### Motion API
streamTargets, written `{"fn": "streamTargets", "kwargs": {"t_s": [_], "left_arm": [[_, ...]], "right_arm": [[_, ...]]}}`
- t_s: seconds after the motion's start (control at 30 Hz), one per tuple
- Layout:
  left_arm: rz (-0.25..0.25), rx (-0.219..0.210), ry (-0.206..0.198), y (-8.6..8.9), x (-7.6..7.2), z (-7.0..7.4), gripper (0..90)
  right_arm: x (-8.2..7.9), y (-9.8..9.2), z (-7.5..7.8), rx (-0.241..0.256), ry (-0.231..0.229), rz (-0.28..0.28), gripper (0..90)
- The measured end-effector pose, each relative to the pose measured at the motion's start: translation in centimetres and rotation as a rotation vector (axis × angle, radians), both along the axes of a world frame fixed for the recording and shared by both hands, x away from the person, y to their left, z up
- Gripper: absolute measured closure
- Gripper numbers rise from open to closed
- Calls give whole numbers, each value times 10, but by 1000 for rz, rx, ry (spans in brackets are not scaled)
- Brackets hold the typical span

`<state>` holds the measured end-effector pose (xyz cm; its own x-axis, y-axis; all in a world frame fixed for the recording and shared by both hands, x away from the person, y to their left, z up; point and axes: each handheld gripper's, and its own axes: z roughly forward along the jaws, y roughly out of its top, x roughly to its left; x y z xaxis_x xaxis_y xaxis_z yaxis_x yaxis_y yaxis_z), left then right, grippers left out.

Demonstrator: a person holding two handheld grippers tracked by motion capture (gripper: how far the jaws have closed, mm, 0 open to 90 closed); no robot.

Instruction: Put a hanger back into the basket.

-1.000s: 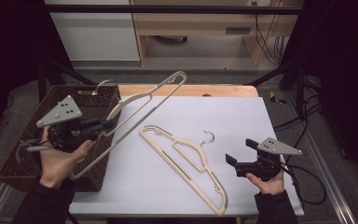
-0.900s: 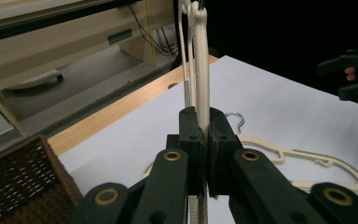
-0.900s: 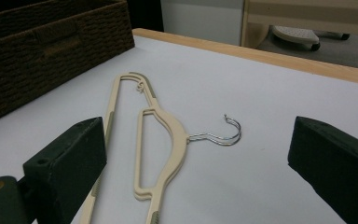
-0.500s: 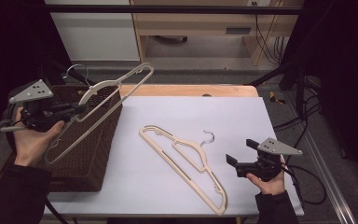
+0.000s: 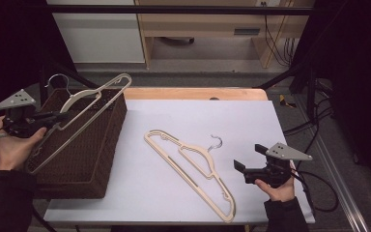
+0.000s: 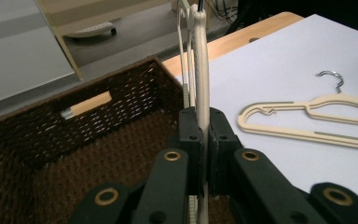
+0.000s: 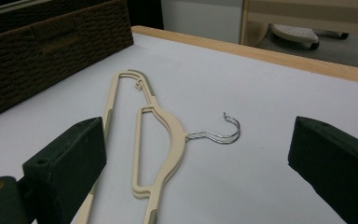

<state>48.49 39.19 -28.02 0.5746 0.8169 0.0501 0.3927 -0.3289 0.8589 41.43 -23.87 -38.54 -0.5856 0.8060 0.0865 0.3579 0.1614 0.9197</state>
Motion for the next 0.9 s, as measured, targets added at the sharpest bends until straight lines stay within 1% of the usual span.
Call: {"fn": "streamTargets", "kwargs": {"t_s": [0.13, 0.23, 0.37, 0.4, 0.57, 0.63, 0.67, 0.7, 0.8, 0.83, 0.87, 0.9], "left_arm": [[25, 3, 20, 13, 4, -10, 865], [40, 12, 37, 19, 6, -18, 865], [43, 0, 49, 27, 6, -28, 865], [45, 4, 56, 30, 6, -30, 865], [51, -6, 83, 40, 3, -41, 865], [58, 5, 95, 42, 2, -44, 865], [65, 24, 103, 43, 2, -46, 865], [68, 21, 112, 44, 2, -50, 865], [70, 2, 120, 46, 3, -57, 865], [73, 2, 126, 46, 4, -60, 865], [78, 10, 137, 45, 6, -66, 865], [81, 15, 143, 44, 7, -68, 865]], "right_arm": [[0, 0, 0, 1, 1, 1, 47], [0, -1, 0, 1, 0, 4, 47], [0, -1, 0, -2, 2, 3, 47], [0, 0, 0, -1, 2, -2, 47], [0, 0, 0, -2, 4, -1, 47], [0, 0, 0, -3, 5, 0, 47], [0, 0, 0, -4, 5, 0, 47], [0, 0, 0, -2, 7, 1, 47], [1, 1, -1, -5, 10, 2, 46], [1, 1, -1, -5, 12, 2, 46], [1, 1, -1, -5, 12, 2, 47], [1, 1, -1, -8, 12, 2, 46]]}}
